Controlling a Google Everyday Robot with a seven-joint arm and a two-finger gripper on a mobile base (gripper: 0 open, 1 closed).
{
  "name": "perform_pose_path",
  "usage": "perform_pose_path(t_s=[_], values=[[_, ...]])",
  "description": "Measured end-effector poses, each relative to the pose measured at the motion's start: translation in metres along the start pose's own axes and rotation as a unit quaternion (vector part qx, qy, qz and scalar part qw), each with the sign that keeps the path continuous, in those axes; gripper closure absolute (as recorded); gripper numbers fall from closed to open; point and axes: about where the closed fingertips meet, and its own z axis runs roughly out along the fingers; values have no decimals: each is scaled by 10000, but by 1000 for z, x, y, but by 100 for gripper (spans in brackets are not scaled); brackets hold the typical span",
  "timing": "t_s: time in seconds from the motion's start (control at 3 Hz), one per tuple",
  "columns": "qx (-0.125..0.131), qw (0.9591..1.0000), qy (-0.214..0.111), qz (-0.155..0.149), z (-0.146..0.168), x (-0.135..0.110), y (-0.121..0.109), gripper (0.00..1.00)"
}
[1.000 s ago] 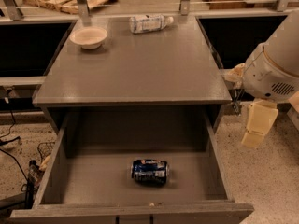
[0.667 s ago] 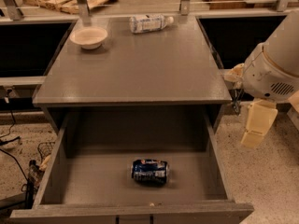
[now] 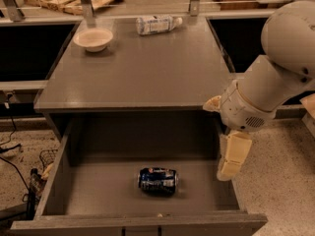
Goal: Pick pepsi can from top drawer and place on counter
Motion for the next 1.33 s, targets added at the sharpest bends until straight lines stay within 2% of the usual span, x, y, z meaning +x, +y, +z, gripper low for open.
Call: perform_pose_path(t_s=[0.33, 1.0, 1.33], values=[[0, 10000, 0, 0, 0, 0, 0, 0], [196, 9989, -96, 416, 29, 12, -18, 0], [196, 9989, -94, 420, 29, 12, -18, 0]])
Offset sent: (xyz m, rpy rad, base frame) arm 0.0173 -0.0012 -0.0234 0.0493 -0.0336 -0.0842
